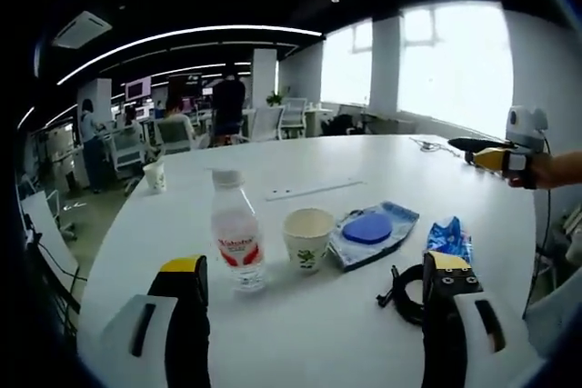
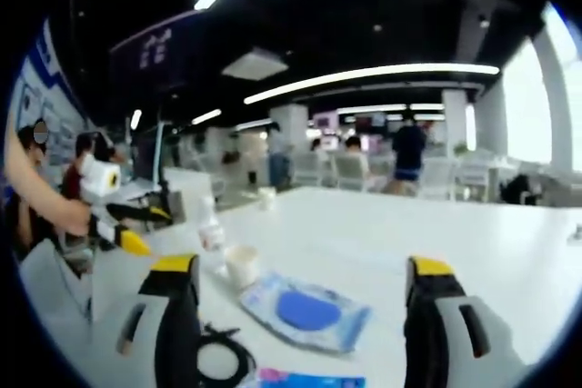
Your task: Arrange the tabletop items into an orderly group along one side of the table until the central work area is clear of visible clutter.
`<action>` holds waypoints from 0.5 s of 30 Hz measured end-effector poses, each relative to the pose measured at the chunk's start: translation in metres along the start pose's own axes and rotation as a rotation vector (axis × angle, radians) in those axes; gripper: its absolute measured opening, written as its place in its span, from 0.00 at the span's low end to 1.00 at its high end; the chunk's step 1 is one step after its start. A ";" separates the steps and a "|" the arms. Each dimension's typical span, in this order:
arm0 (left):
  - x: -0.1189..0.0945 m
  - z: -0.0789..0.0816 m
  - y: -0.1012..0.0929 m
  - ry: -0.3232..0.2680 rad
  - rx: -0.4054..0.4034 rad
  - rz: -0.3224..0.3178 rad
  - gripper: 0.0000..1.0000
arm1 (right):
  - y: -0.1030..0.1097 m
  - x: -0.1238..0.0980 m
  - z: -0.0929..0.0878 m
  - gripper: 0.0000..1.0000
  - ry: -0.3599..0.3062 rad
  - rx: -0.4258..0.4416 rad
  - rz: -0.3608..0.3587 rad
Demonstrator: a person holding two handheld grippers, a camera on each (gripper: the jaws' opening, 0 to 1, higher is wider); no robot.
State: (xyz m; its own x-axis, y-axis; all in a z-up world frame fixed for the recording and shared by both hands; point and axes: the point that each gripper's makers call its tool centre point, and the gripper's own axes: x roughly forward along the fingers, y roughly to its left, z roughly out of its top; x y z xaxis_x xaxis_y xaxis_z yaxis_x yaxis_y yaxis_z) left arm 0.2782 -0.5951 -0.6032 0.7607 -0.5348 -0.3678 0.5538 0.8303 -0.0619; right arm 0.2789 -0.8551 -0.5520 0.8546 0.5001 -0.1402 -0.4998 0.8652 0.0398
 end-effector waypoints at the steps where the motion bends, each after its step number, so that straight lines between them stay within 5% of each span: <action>1: 0.000 -0.001 -0.004 0.003 -0.004 -0.004 0.98 | -0.002 -0.002 -0.002 0.90 0.002 0.001 -0.002; 15: 0.021 -0.022 -0.098 0.044 -0.034 -0.110 0.95 | -0.031 -0.046 -0.031 0.87 0.046 0.023 -0.037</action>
State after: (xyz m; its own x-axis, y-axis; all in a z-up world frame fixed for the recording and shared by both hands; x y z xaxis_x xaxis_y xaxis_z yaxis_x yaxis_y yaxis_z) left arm 0.2323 -0.6846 -0.6257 0.6800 -0.6165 -0.3969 0.6209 0.7721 -0.1355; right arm 0.2511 -0.9059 -0.5773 0.8648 0.4658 -0.1877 -0.4640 0.8840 0.0560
